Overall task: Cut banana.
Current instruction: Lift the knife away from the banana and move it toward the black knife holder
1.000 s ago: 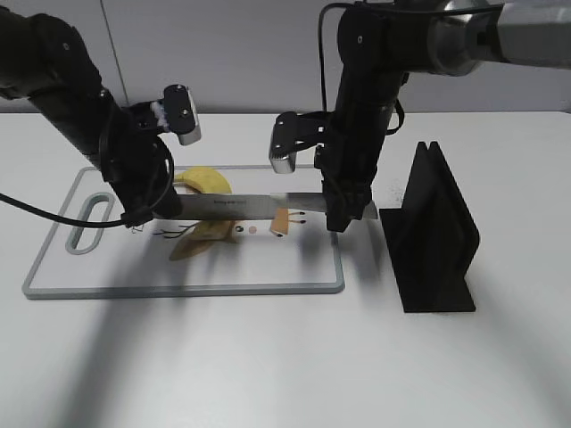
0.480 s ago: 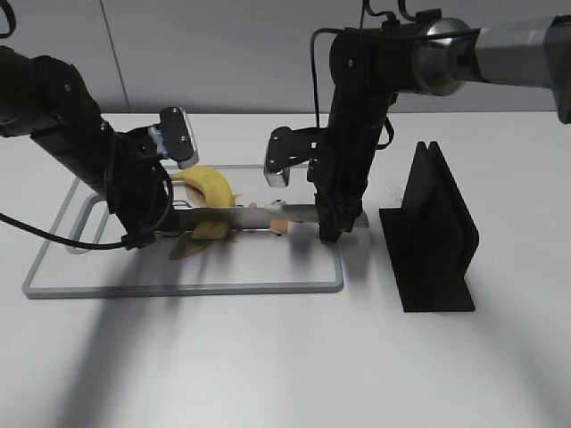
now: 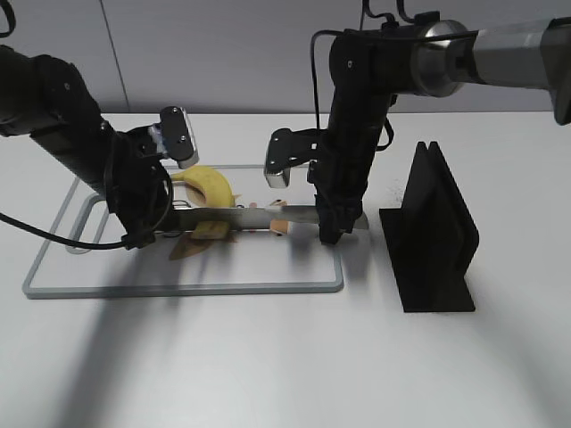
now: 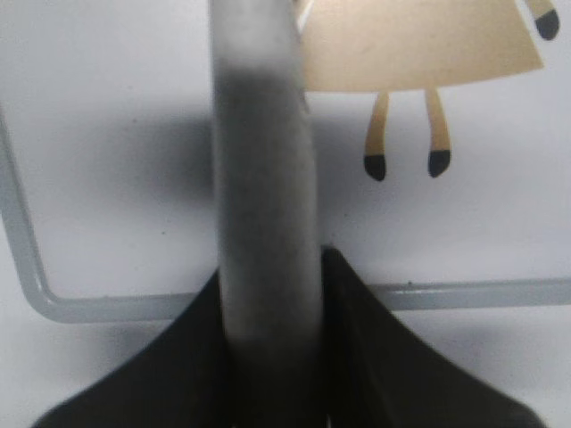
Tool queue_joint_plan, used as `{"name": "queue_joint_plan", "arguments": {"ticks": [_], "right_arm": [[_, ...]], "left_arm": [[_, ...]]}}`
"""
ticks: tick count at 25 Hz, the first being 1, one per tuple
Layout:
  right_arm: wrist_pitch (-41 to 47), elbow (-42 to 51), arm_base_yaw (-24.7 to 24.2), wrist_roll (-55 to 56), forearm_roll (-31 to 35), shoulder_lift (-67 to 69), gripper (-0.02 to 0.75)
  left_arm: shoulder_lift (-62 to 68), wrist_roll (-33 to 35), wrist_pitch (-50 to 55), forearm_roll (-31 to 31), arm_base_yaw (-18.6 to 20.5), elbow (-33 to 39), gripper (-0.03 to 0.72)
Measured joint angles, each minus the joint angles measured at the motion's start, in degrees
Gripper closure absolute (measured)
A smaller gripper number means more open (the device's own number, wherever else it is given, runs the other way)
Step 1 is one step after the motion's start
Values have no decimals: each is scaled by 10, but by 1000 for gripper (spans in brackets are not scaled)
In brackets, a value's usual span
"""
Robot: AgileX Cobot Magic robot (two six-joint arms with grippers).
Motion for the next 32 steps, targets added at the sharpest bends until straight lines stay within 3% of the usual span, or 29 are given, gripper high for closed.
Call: {"name": "queue_joint_plan", "arguments": {"ticks": [25, 27, 29, 32], "right_arm": [[8, 5, 1, 1, 9, -45, 540], [16, 5, 1, 2, 14, -45, 547], [22, 5, 1, -1, 23, -45, 563], [21, 5, 1, -1, 25, -45, 566]], "left_arm": [[-53, -7, 27, 19, 1, 8, 641], [-53, -12, 26, 17, 1, 8, 571], [-54, -19, 19, 11, 1, 8, 454], [-63, -24, 20, 3, 1, 8, 231]]}}
